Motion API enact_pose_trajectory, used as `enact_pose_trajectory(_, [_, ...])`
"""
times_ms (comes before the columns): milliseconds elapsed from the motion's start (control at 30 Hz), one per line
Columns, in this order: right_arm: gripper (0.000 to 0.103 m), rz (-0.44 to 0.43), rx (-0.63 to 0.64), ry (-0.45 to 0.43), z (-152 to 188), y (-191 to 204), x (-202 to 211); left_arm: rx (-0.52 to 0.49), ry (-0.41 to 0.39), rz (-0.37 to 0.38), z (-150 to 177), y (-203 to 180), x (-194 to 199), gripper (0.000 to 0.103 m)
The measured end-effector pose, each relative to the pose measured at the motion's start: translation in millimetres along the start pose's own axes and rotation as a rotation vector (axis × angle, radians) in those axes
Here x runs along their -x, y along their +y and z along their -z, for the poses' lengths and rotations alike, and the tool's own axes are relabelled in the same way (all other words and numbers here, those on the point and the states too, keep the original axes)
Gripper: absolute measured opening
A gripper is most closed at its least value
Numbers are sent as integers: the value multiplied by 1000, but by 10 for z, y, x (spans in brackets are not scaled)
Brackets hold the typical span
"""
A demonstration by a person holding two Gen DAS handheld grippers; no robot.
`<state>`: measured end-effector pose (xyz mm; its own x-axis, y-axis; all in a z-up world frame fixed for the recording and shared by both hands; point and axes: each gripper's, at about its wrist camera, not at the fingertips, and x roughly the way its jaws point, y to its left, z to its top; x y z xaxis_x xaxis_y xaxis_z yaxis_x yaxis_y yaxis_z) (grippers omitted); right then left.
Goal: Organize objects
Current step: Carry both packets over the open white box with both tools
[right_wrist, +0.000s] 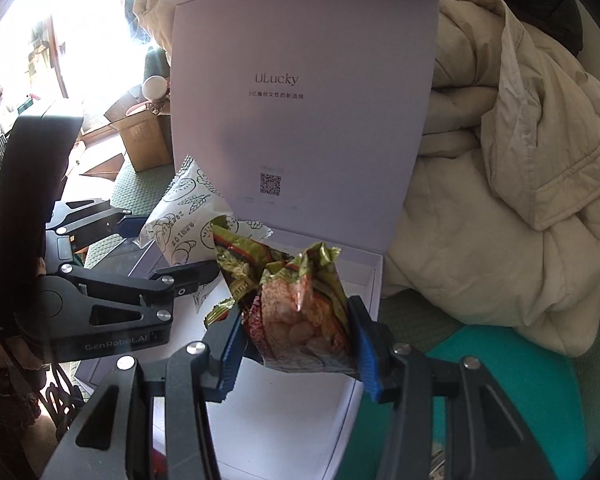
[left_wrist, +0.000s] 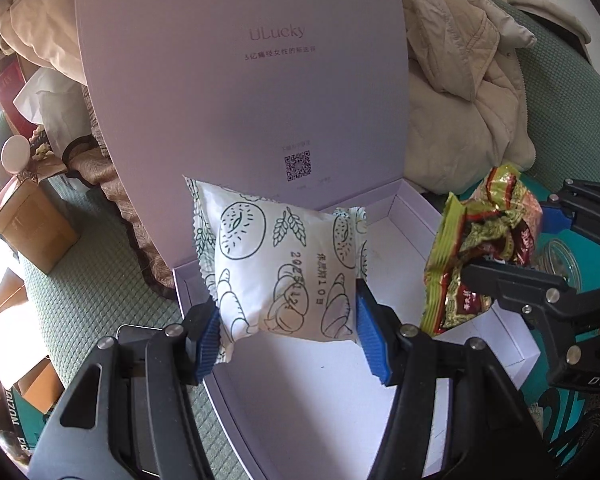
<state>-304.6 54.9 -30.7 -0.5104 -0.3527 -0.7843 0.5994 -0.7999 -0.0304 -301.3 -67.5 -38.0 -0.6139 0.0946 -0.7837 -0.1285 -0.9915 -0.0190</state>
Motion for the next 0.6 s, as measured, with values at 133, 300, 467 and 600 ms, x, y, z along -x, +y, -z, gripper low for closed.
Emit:
enact_pose_trajectory(133, [49,16,0,28,-31,-52,-150,18,21,10,32,34,-139,57])
enact_pose_trajectory(300, [49,23,-14,63,-53,-92,-331,-24,34,-13,27,-22,-247,57])
enact_pose_trajectory(467, [49,30,-12,95,-74,-121,-493,-46,40,-46,60,-35,-281,56])
enact_pose_trajectory(600, [49,23,-14,115,-84,-128,-602,-39,46,-48,68,-20,-299,52])
